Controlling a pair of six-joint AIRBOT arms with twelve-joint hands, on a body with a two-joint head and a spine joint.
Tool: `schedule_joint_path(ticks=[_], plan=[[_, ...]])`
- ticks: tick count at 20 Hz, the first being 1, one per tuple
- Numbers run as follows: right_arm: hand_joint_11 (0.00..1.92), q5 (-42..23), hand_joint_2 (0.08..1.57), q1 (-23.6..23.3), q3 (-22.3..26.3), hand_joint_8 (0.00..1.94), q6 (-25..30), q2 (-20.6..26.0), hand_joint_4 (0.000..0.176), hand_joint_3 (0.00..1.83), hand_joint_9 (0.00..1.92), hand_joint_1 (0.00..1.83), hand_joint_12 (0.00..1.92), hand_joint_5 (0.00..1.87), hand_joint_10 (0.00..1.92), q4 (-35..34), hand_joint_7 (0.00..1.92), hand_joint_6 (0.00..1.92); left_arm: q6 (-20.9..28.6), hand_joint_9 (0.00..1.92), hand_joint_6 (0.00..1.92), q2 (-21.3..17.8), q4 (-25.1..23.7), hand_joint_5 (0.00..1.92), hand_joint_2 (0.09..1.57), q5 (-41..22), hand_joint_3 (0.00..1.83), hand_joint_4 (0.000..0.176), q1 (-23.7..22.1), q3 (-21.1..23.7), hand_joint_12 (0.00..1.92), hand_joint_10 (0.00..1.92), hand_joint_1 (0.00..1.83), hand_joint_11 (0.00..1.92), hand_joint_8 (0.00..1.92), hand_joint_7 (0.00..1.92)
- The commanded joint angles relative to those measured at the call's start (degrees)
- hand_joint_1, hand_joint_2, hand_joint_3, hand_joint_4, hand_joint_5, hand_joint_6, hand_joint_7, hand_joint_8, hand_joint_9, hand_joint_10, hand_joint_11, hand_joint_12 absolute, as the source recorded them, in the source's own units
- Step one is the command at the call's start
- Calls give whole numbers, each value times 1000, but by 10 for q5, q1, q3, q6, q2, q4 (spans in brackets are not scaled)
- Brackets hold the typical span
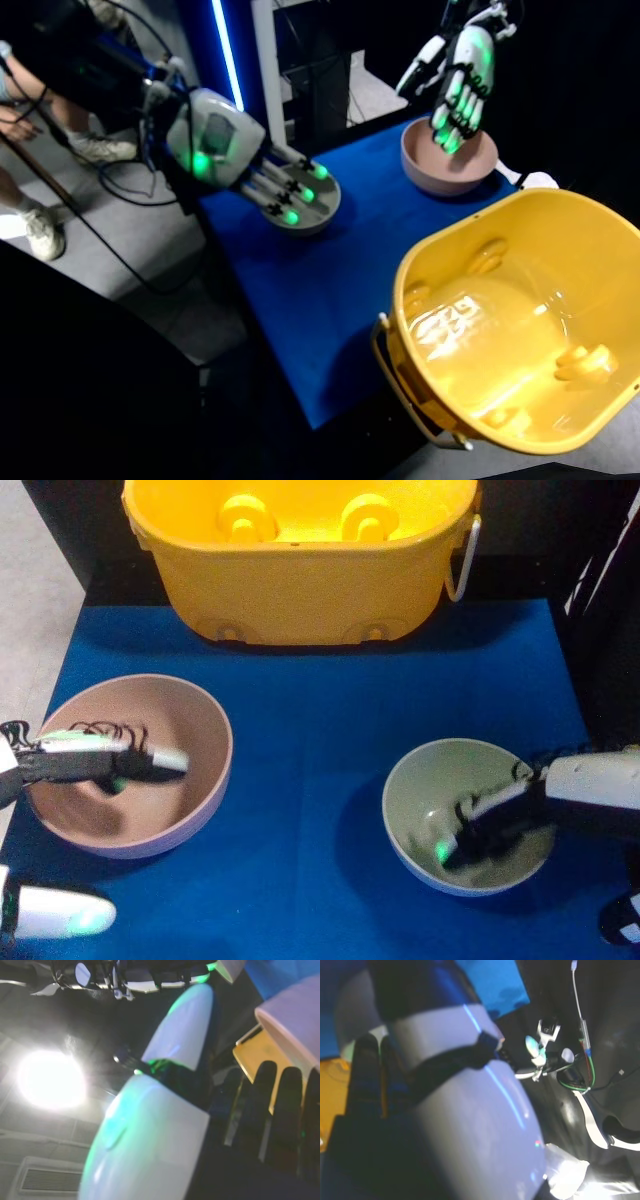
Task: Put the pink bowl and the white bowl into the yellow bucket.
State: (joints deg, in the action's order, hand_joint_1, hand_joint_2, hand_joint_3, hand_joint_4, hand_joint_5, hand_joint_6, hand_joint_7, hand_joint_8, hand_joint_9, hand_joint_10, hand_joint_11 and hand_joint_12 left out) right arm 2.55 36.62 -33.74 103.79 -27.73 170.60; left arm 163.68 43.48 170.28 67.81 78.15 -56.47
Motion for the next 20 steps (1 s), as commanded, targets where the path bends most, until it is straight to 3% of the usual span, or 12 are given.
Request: schedule_joint_path(ticks=[1,5,8,11,16,20], plan=[[96,50,891,-10,-1,52,2,-4,0,0,412,976,1262,605,520,20,599,26,7,119,16,8,23,457,1013,63,3,0,-4,-1,1392,711,736,0,54,408],[40,50,935,-10,-9,38,2,-16,0,0,365,948,1372,552,581,20,608,4,18,91,6,27,23,446,1026,56,3,0,-4,-11,1402,715,737,0,42,414],[0,50,949,-10,-18,12,2,-30,0,5,314,869,1319,505,537,20,554,0,18,109,8,29,23,462,1046,55,6,0,-4,-15,1291,685,697,0,34,434],[0,52,924,-9,-36,0,2,-50,0,0,248,912,1307,486,506,20,501,1,12,112,10,42,23,479,1024,42,0,0,-14,-23,1285,671,770,0,34,454],[0,61,947,17,-72,0,2,-94,0,4,232,816,972,437,248,20,413,0,12,131,3,72,23,496,1040,26,1,0,-29,-50,1198,490,739,0,2,453],[0,78,913,52,-89,5,2,-119,0,0,273,873,1021,425,149,20,409,7,12,148,20,84,23,558,1073,18,13,0,-37,-58,1182,445,708,0,5,467]])
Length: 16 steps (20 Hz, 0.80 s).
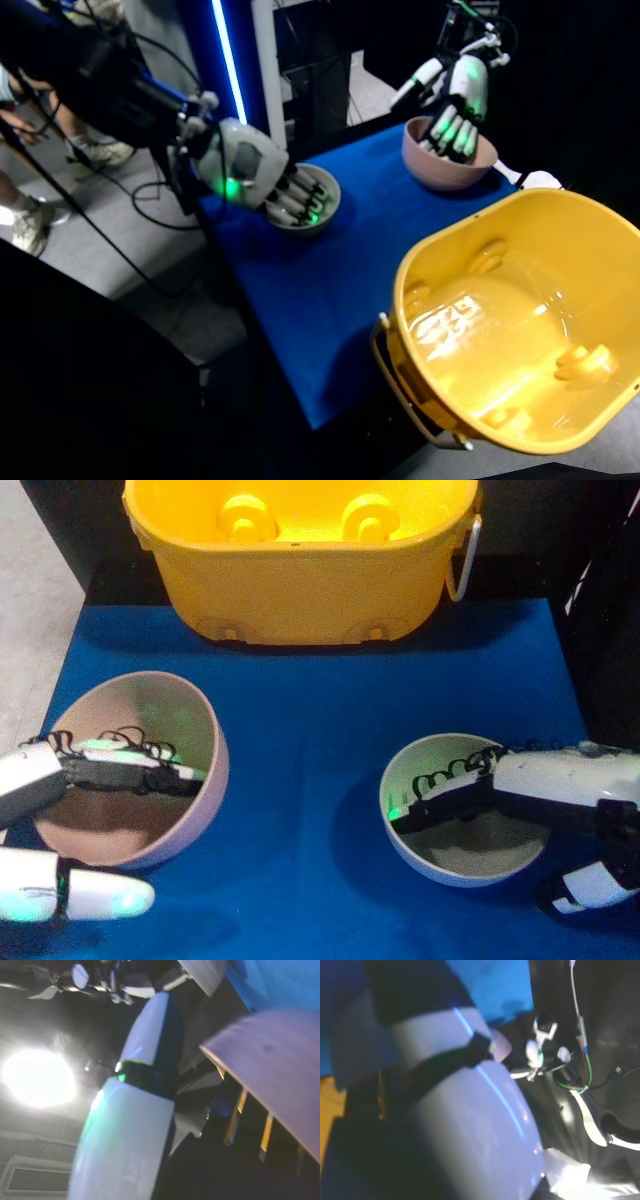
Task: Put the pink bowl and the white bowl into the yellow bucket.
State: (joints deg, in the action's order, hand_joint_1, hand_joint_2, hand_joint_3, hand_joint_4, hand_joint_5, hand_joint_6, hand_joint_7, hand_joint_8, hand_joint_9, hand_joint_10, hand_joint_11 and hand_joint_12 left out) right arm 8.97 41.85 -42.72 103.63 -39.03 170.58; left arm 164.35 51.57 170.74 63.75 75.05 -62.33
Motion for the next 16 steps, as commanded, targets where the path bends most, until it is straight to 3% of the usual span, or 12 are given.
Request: schedule_joint_path(ticks=[1,4,5,6,7,8,9,10,12,16], plan=[[0,13,883,3,-4,2,3,-13,0,0,266,915,1055,426,127,20,406,5,5,146,29,7,18,587,1092,58,16,0,-6,-2,1184,441,763,0,9,478],[0,14,914,14,-19,9,3,-36,0,3,268,993,1065,475,91,20,432,18,5,173,26,16,18,687,1153,52,3,0,-10,-10,1417,552,972,0,16,535],[33,18,958,20,-25,43,3,-47,0,5,443,1153,1342,676,146,20,594,64,5,185,1007,23,18,783,1202,45,5,0,-14,-15,1579,857,1116,0,28,627],[183,21,1011,25,-26,87,3,-51,0,8,605,1343,1311,840,261,20,759,97,5,268,1327,26,18,732,1239,41,6,0,-14,-17,1610,928,1104,23,59,710],[268,28,1225,33,-29,1159,3,-57,0,0,609,1202,1367,891,518,20,631,1147,4,328,1246,31,18,829,1260,37,1,0,-14,-20,1621,1008,1168,91,1261,573],[360,36,1266,42,-31,1402,3,-64,0,0,511,1292,1382,844,1377,20,574,1263,4,389,1269,35,18,829,1268,32,1,0,-15,-22,1594,1046,1174,155,1502,554],[377,45,1283,51,-34,1456,3,-71,0,1,485,1449,1811,759,1502,20,559,1387,2,599,1256,38,18,775,1239,30,0,0,-16,-24,1514,1472,1287,362,1360,746],[398,48,1265,54,-35,1342,3,-77,0,1,555,1460,1817,731,1474,20,635,1434,0,719,1253,40,18,723,1205,29,0,0,-17,-25,1462,1486,1350,509,1204,864],[439,63,1268,61,-35,1351,3,-84,0,0,523,1461,1840,726,1478,20,621,1422,-5,750,1213,43,18,734,1197,29,0,0,-19,-25,1446,1461,1353,503,1210,864],[509,89,1250,61,-27,1376,3,-73,0,0,634,1471,1788,633,1422,17,678,1461,-5,769,1129,41,18,733,1206,53,1,0,-21,-23,1489,1514,1352,572,1311,801]])
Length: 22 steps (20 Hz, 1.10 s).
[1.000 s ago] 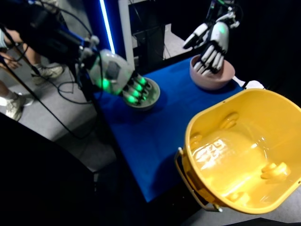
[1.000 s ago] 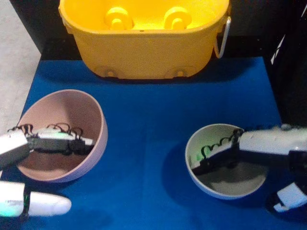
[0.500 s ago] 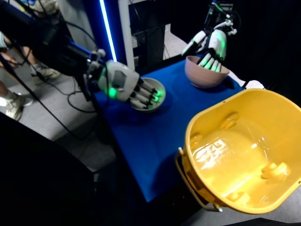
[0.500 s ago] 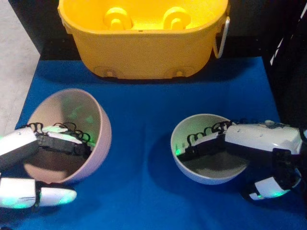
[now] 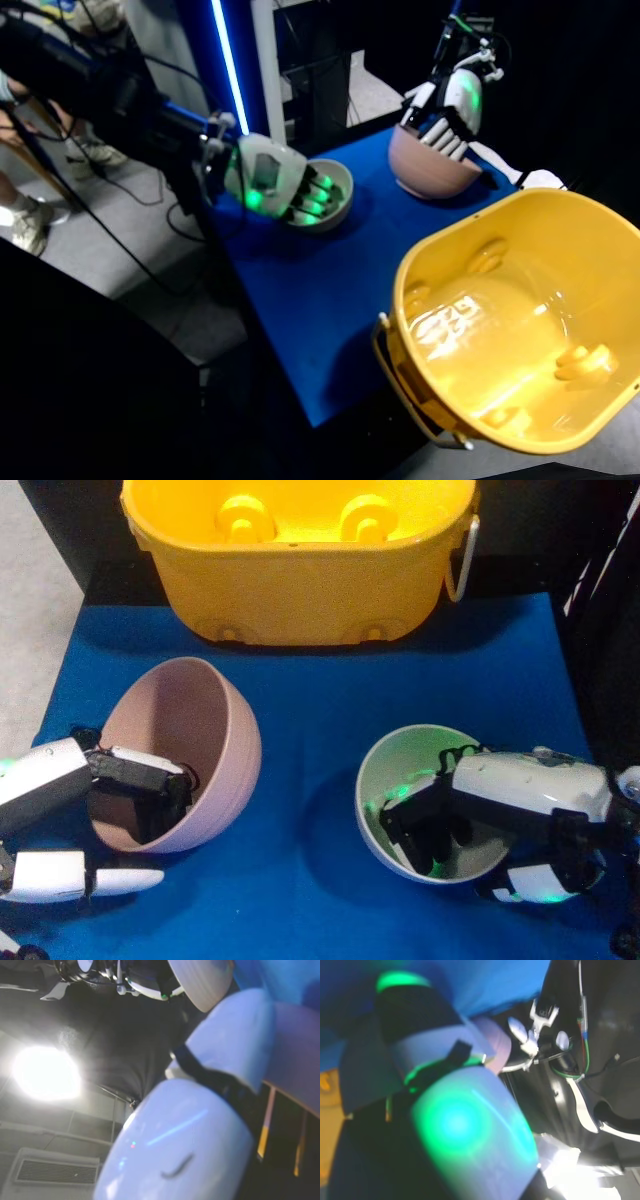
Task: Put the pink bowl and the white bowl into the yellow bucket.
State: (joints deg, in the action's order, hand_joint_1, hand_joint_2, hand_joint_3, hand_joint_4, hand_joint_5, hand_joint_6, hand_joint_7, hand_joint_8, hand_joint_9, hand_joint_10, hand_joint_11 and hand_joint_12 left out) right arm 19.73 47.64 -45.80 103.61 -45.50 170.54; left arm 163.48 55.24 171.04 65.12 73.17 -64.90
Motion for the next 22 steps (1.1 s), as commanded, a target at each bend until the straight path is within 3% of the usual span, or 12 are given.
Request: schedule_joint_path(ticks=[1,4,6,7,8,9,11,14,15,16,19,22], plan=[[564,-9,1233,3,9,1316,4,-1,0,0,687,1474,1752,646,1372,16,689,1433,3,738,1144,2,15,721,1221,48,1,0,-3,4,1578,1552,1346,547,1380,766],[592,43,1229,3,27,1325,4,21,0,1,713,1475,1733,647,1364,16,662,1420,3,734,1181,-12,15,692,1230,77,0,0,-5,15,1483,1558,1344,592,1391,752],[738,74,1161,2,45,1192,4,44,0,1,864,1489,1602,738,1183,15,810,1284,2,735,1180,-32,15,707,1221,102,0,0,-5,30,1462,1529,1345,646,1368,779],[787,91,1163,2,58,1123,6,59,0,1,899,1365,1302,750,1262,12,873,1273,-5,736,1178,-47,15,724,1214,117,0,0,-5,42,1506,1523,1347,643,1330,798],[808,100,1156,2,64,1084,15,67,0,0,910,1366,1287,771,1252,12,886,1258,-12,729,1177,-55,15,728,1213,123,0,0,-5,49,1509,1524,1347,641,1324,805],[781,115,1133,2,71,1033,42,77,0,1,924,1486,1555,804,1097,12,879,1207,-28,722,1186,-74,15,728,1215,132,0,0,-5,64,1520,1515,1345,626,1340,803],[613,143,1202,2,73,1179,90,87,0,1,763,1480,1702,670,1292,20,771,1379,-31,704,1221,-91,15,722,1218,150,0,0,-4,74,1518,1499,1342,584,1349,806],[849,197,1107,2,91,868,115,101,0,0,966,1497,1518,849,1070,20,973,1124,-31,780,1025,-125,15,792,1190,177,1,0,6,95,1546,1497,1357,695,1299,822],[888,228,1135,2,99,1022,123,107,0,5,941,1398,1458,819,1242,20,902,1158,-32,789,1001,-139,15,817,1177,189,0,0,7,101,1540,1432,1361,445,1284,859],[847,247,1128,-1,104,1021,123,110,0,1,953,1488,1550,794,1152,20,861,1149,-33,842,865,-148,15,862,1170,198,0,0,7,104,1628,1474,1366,558,1294,851],[957,287,1139,-52,105,919,123,98,0,1,984,1365,1606,781,1297,20,946,1248,-59,790,1048,-182,15,776,1193,226,0,0,-12,112,1484,1476,1355,655,1296,819],[1050,328,1114,-70,100,906,123,93,0,0,1004,1370,1634,912,1261,20,949,1093,-72,952,966,-209,15,841,1146,235,1,0,-39,112,1471,1344,1362,844,1122,886]])
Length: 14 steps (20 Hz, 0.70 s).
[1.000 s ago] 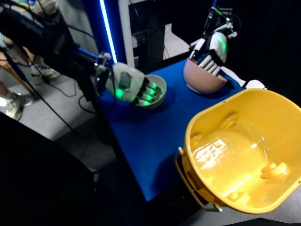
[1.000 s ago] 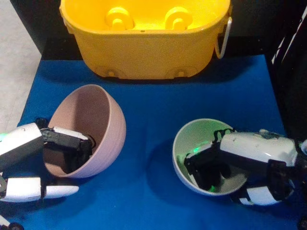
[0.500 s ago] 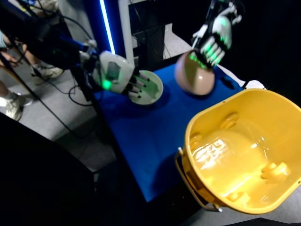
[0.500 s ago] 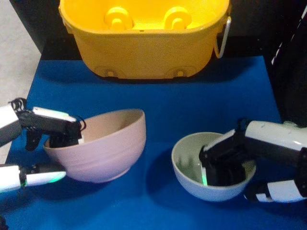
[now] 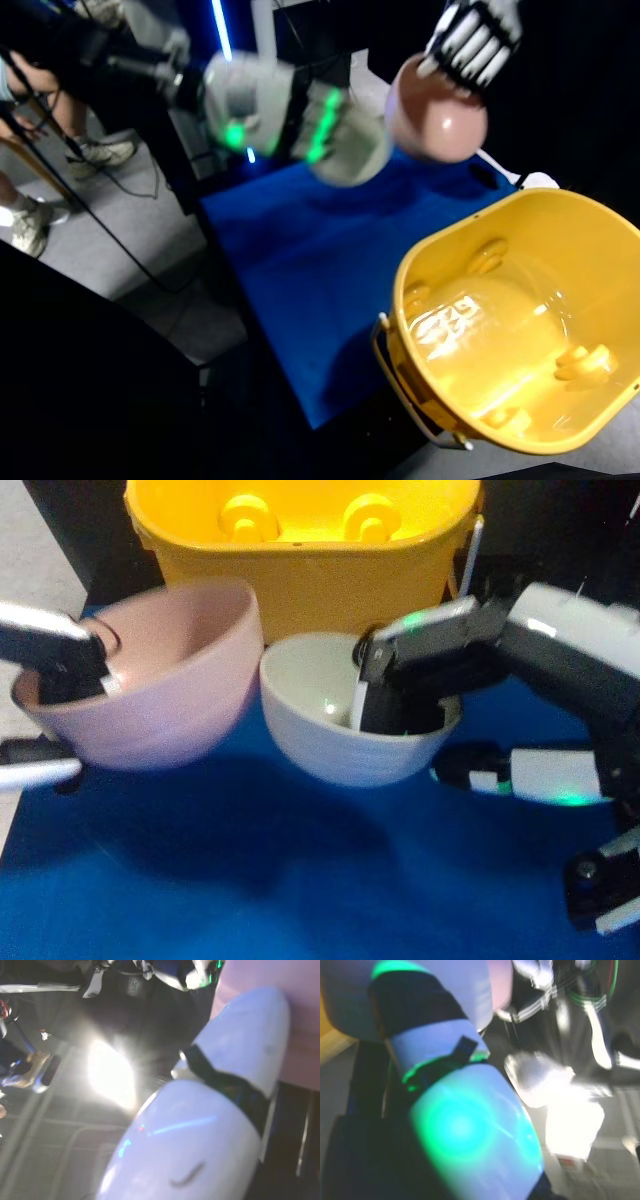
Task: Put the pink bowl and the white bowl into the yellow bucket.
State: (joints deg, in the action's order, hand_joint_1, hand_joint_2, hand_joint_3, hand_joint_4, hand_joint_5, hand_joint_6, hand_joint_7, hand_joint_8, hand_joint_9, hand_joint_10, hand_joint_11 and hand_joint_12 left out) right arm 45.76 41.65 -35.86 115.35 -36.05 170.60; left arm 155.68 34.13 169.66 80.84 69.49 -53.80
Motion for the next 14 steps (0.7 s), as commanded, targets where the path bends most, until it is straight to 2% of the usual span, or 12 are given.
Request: schedule_joint_path(ticks=[1,3,4,5,6,7,8,9,10,12,13,14], plan=[[960,72,1115,-16,0,966,5,6,0,0,1002,1371,1629,901,1265,20,942,1055,-1,882,1023,-9,29,814,1163,75,3,0,-13,1,1461,1374,1362,734,1192,848],[928,71,1125,-39,0,1040,5,26,0,3,981,1367,1688,871,1297,20,916,1073,-21,771,1029,-31,29,785,1191,63,1,0,-38,0,1546,1471,1355,555,1307,836],[944,68,1150,-51,0,1125,5,38,0,7,911,1371,1720,833,1397,20,854,1119,-25,735,1009,-39,29,786,1197,55,0,0,-50,-2,1603,1493,1353,471,1348,840],[947,62,1151,-60,0,1129,4,43,0,7,907,1372,1723,833,1403,20,852,1118,-25,732,1008,-42,29,786,1198,52,0,0,-58,-4,1608,1494,1353,464,1354,839],[946,47,1137,-85,-1,1047,-7,49,0,0,937,1376,1679,866,1330,20,893,1113,-25,807,1073,-46,29,769,1178,47,0,0,-71,-8,1513,1383,1360,549,1259,884],[947,25,1138,-112,-2,1021,-30,50,0,0,935,1374,1676,859,1324,20,889,1157,-26,825,1192,-47,29,719,1173,41,0,0,-83,-12,1469,1341,1362,509,1149,929],[923,5,1137,-142,-3,1051,-58,49,0,0,935,1374,1631,874,1291,20,872,1157,-26,835,1214,-47,29,712,1176,31,0,0,-94,-18,1465,1343,1361,542,1149,912],[807,-15,1146,-170,-6,1162,-84,47,0,2,870,1465,1595,834,1214,20,807,1200,-26,811,1247,-46,29,717,1181,21,1,0,-104,-24,1526,1382,1358,490,1131,902],[784,-29,1146,-192,-12,1169,-104,43,0,1,866,1488,1593,829,1185,20,797,1207,-26,786,1293,-45,29,734,1188,13,2,0,-119,-31,1512,1358,1354,460,1193,862],[751,-43,1136,-211,-32,1119,-110,33,0,0,889,1492,1587,866,1153,20,846,1159,-28,798,1278,-33,29,744,1179,-12,0,0,-151,-46,1522,1351,1359,487,1139,898],[668,-46,1141,-215,-49,1168,-110,20,0,3,884,1494,1575,861,1158,20,856,1211,-29,985,1151,-21,29,770,1149,-28,0,0,-169,-57,1590,1296,1369,931,1032,918],[740,-48,1138,-222,-75,1176,-110,-2,0,0,879,1495,1545,856,1157,20,829,1207,-29,1039,1141,-5,29,773,1135,-50,0,0,-192,-72,1526,1236,1372,1041,1008,928]])
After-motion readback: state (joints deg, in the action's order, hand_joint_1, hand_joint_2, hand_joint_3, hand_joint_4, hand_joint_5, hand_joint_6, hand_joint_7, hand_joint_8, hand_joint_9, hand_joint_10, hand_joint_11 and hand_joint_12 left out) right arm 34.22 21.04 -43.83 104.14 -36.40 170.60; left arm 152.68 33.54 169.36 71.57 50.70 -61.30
